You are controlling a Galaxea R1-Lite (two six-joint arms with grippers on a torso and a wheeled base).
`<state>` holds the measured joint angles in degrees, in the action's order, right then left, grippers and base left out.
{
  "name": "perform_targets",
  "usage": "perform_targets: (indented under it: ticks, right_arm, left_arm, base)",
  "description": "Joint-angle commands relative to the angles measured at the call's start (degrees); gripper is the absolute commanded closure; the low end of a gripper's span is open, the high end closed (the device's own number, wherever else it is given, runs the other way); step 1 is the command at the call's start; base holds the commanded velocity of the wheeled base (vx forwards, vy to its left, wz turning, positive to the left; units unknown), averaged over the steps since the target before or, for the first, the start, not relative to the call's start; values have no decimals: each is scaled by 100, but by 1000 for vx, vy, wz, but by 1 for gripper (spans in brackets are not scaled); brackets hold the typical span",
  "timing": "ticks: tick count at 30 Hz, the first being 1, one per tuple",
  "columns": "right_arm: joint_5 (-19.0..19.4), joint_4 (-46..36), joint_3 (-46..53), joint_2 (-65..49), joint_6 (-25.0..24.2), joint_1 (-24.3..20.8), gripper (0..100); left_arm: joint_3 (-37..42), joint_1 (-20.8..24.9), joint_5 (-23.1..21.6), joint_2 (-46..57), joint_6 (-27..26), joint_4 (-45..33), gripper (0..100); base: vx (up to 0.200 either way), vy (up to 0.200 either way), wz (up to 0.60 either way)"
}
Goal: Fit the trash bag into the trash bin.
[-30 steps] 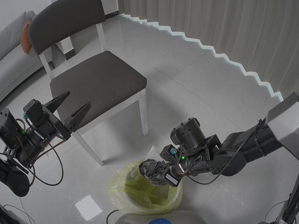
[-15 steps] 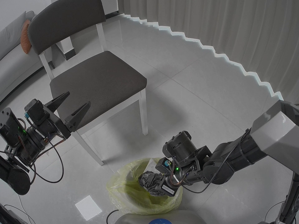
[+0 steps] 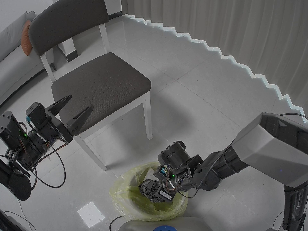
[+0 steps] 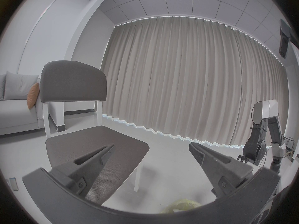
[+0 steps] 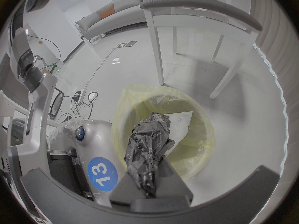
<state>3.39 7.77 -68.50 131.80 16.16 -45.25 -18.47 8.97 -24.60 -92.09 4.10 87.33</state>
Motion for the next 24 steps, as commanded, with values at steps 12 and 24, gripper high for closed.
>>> perform_targets:
  ticks: [12, 24]
  right_arm:
    - [4, -38, -304, 434, 10, -142, 100]
    - [-66, -47, -50, 161, -52, -757, 100]
  left_arm:
    - [19, -10, -98, -2, 3, 3, 0]
    - [-8, -10, -98, 15, 3, 12, 0]
  base:
    - [0, 0, 0]
    - [0, 0, 0]
